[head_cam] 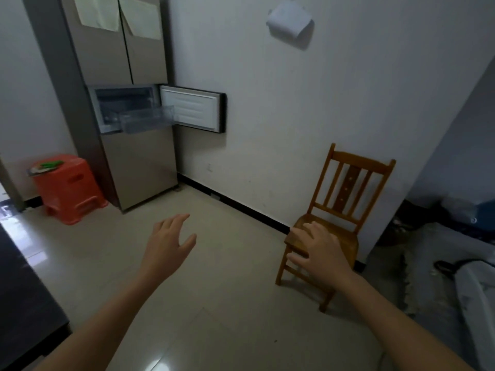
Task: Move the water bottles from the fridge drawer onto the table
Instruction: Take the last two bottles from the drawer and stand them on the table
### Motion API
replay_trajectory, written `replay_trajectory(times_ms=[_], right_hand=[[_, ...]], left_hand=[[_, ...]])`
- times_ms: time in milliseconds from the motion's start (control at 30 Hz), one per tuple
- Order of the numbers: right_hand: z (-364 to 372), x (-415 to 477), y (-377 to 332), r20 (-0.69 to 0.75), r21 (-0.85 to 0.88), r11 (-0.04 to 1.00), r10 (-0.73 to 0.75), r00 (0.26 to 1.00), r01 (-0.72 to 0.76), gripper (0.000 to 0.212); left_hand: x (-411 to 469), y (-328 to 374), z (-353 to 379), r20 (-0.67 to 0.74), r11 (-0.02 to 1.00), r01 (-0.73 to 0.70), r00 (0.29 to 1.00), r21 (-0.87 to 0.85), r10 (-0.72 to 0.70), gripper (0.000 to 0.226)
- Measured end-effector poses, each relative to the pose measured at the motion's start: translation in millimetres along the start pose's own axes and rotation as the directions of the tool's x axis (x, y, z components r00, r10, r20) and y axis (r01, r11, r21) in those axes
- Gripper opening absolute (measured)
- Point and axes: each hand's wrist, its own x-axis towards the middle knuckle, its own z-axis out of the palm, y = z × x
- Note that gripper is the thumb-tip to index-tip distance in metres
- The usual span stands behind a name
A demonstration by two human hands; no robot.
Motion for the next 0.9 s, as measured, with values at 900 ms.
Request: replay_trajectory(times_ms=[900], right_hand=[[12.6, 380.6, 148.6, -0.016, -0.054, 0.979, -0.196, 0.98, 0.195, 0.063]], left_hand=[[352.5, 15.2, 143.8, -0.124, 1.0, 0.018, 0.992, -0.011, -0.019, 0.047]])
